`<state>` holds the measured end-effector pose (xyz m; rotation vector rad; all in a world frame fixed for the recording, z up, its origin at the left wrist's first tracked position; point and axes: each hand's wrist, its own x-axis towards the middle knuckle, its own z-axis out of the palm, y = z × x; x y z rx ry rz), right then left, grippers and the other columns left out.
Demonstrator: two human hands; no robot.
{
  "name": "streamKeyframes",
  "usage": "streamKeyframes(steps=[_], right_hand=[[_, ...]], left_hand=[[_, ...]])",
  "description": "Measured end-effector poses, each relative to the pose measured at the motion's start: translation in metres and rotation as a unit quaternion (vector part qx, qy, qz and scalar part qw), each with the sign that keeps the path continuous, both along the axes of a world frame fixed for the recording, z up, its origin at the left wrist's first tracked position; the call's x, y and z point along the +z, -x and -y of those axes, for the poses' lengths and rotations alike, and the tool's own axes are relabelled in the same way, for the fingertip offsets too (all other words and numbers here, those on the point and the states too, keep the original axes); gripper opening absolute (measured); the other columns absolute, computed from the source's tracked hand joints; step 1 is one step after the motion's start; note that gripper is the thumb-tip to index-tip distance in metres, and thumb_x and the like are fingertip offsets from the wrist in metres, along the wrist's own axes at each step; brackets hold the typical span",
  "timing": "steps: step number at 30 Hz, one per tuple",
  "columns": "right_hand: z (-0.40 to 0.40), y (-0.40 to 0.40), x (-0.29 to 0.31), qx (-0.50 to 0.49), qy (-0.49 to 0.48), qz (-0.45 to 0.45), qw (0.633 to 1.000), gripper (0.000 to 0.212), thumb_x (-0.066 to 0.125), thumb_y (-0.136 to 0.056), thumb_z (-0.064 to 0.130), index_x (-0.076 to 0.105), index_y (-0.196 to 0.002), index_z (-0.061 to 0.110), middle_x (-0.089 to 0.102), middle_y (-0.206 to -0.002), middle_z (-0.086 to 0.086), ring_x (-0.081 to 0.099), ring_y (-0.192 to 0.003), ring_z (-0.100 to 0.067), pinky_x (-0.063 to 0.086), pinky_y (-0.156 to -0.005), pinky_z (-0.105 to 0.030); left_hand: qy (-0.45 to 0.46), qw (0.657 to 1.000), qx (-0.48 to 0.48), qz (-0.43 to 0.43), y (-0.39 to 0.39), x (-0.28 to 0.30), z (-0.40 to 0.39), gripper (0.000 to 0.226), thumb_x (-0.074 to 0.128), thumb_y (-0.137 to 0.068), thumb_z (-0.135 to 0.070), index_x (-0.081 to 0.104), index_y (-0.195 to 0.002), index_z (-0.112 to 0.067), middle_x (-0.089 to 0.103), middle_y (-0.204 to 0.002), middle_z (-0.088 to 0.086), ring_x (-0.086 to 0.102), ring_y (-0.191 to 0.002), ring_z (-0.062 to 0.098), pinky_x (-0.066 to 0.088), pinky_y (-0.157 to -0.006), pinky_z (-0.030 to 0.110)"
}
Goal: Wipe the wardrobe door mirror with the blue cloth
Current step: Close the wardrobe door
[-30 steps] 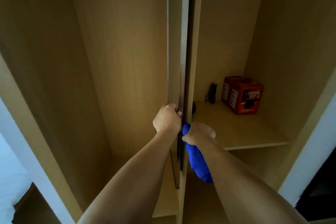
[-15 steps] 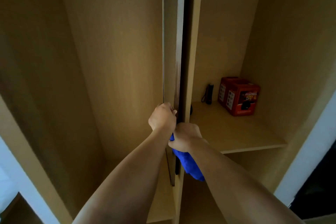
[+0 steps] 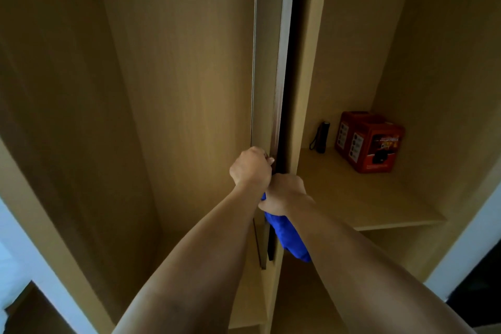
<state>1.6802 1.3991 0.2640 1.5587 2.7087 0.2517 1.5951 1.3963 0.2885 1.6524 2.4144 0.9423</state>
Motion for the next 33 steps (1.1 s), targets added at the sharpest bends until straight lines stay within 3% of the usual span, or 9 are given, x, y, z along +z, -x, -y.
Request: streamKeyframes(steps=[9,17,20,22,24,26,29,31,33], right_hand=[[0.003,0.007,-0.007,-0.028,0.002,-0.017,0.999,0.027,0.054,-0.086,0.041,0.054,-0.101,0.018,0.047,-0.067,0.005,0.053,-0.067,-0.016,0.041,-0.057,-0.029],[0.021,0.010,-0.046,-0.076,0.067,-0.103,0.990,0.045,0.061,-0.082,0.044,0.048,-0.118,0.021,0.054,-0.111,-0.003,0.061,-0.091,-0.024,0.042,-0.063,-0.033],[0.034,0.018,-0.067,-0.077,0.099,-0.124,0.984,0.050,0.062,-0.080,0.046,0.045,-0.122,0.024,0.042,-0.124,-0.002,0.060,-0.095,-0.026,0.040,-0.063,-0.033],[0.044,0.027,-0.076,-0.053,0.107,-0.135,0.984,0.046,0.063,-0.081,0.045,0.046,-0.118,0.023,0.037,-0.125,-0.001,0.059,-0.091,-0.025,0.041,-0.061,-0.032],[0.055,0.039,-0.080,-0.005,0.130,-0.147,0.981,0.042,0.064,-0.081,0.041,0.045,-0.113,0.023,0.036,-0.122,0.000,0.057,-0.092,-0.024,0.041,-0.062,-0.033],[0.068,0.049,-0.082,0.027,0.149,-0.175,0.973,0.042,0.064,-0.079,0.037,0.042,-0.113,0.023,0.039,-0.121,-0.001,0.056,-0.098,-0.025,0.042,-0.066,-0.034],[0.087,0.059,-0.085,0.081,0.221,-0.189,0.953,0.082,0.068,-0.074,0.031,0.022,-0.142,0.022,0.032,-0.139,-0.006,0.045,-0.120,-0.031,0.043,-0.088,-0.041],[0.100,0.063,-0.083,0.111,0.341,-0.204,0.911,0.112,0.074,-0.071,0.032,-0.004,-0.150,0.028,0.011,-0.154,-0.003,0.032,-0.132,-0.033,0.036,-0.101,-0.047],[0.112,0.064,-0.085,0.101,0.442,-0.239,0.858,0.119,0.076,-0.072,0.041,-0.013,-0.149,0.032,0.000,-0.158,0.000,0.025,-0.137,-0.032,0.030,-0.106,-0.049]], left_hand=[[0.003,0.999,-0.023,0.022,0.009,-0.017,0.015,0.017,0.048,-0.094,-0.032,0.061,-0.093,-0.022,0.055,-0.082,-0.005,0.049,-0.070,0.014,0.026,-0.045,0.025],[0.078,0.973,0.055,0.211,0.030,-0.083,0.058,0.017,0.042,-0.096,-0.028,0.047,-0.104,-0.015,0.057,-0.099,0.003,0.054,-0.077,0.017,0.044,-0.058,0.031],[0.148,0.913,0.068,0.373,0.033,-0.099,0.081,0.048,0.037,-0.096,-0.047,0.052,-0.116,-0.007,0.061,-0.113,0.010,0.061,-0.097,0.027,0.051,-0.081,0.039],[0.199,0.856,0.040,0.476,0.032,-0.103,0.101,0.068,0.031,-0.089,-0.067,0.056,-0.118,-0.011,0.063,-0.108,0.005,0.060,-0.093,0.021,0.047,-0.072,0.035],[0.218,0.787,0.021,0.577,0.032,-0.107,0.118,0.075,0.035,-0.078,-0.079,0.060,-0.114,-0.018,0.063,-0.109,0.002,0.058,-0.096,0.019,0.042,-0.083,0.034],[0.160,0.722,0.059,0.670,0.035,-0.113,0.128,0.070,0.054,-0.072,-0.075,0.062,-0.110,-0.017,0.065,-0.110,0.005,0.060,-0.101,0.021,0.043,-0.094,0.038],[0.052,0.676,0.138,0.722,0.043,-0.122,0.145,0.053,0.061,-0.079,-0.056,0.062,-0.111,-0.014,0.068,-0.104,0.010,0.063,-0.096,0.024,0.052,-0.078,0.036],[0.003,0.655,0.191,0.731,0.050,-0.129,0.161,0.043,0.053,-0.087,-0.045,0.058,-0.116,-0.014,0.066,-0.104,0.013,0.061,-0.097,0.028,0.050,-0.079,0.039],[-0.047,0.626,0.239,0.741,0.057,-0.136,0.182,0.042,0.049,-0.089,-0.041,0.056,-0.118,-0.013,0.064,-0.104,0.016,0.060,-0.096,0.032,0.049,-0.082,0.043]])
